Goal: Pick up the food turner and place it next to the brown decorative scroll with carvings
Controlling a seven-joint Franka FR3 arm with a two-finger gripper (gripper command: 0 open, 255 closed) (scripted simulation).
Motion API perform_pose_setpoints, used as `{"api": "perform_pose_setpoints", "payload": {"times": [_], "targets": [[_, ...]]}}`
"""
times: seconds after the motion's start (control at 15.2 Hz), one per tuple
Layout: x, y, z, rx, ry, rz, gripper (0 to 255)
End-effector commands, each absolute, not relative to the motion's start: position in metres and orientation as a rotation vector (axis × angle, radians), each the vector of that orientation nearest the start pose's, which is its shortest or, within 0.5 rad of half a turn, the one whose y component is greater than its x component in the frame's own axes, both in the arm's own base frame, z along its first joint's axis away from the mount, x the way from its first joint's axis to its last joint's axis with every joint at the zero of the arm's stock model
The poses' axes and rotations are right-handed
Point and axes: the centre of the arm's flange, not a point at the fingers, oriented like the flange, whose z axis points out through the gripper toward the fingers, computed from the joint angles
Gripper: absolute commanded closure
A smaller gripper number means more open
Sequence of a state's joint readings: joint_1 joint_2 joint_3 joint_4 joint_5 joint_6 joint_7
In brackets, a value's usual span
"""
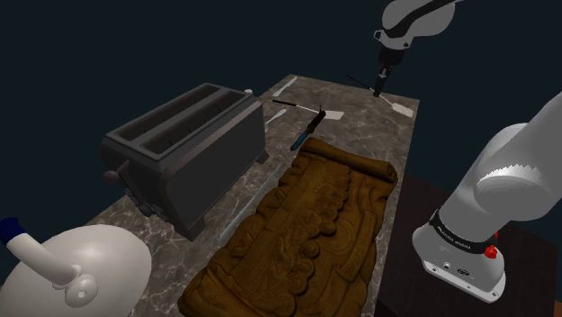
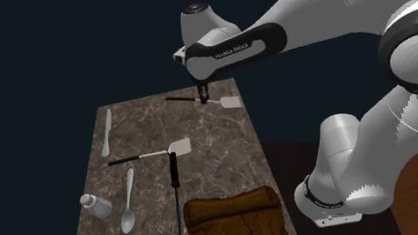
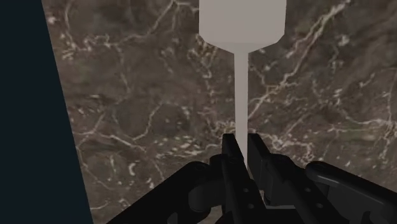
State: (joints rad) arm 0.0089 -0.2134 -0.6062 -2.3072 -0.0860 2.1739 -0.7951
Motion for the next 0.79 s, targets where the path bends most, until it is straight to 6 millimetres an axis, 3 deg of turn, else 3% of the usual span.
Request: {"api": "perform_pose_setpoints", "payload": {"times": [0.0,0.73], "targets": [[0.399,-0.282,0.43,-3.106,-0.395,-0.103,255],[0.399,-0.282,0.488,-3.106,-0.395,-0.103,255]]}}
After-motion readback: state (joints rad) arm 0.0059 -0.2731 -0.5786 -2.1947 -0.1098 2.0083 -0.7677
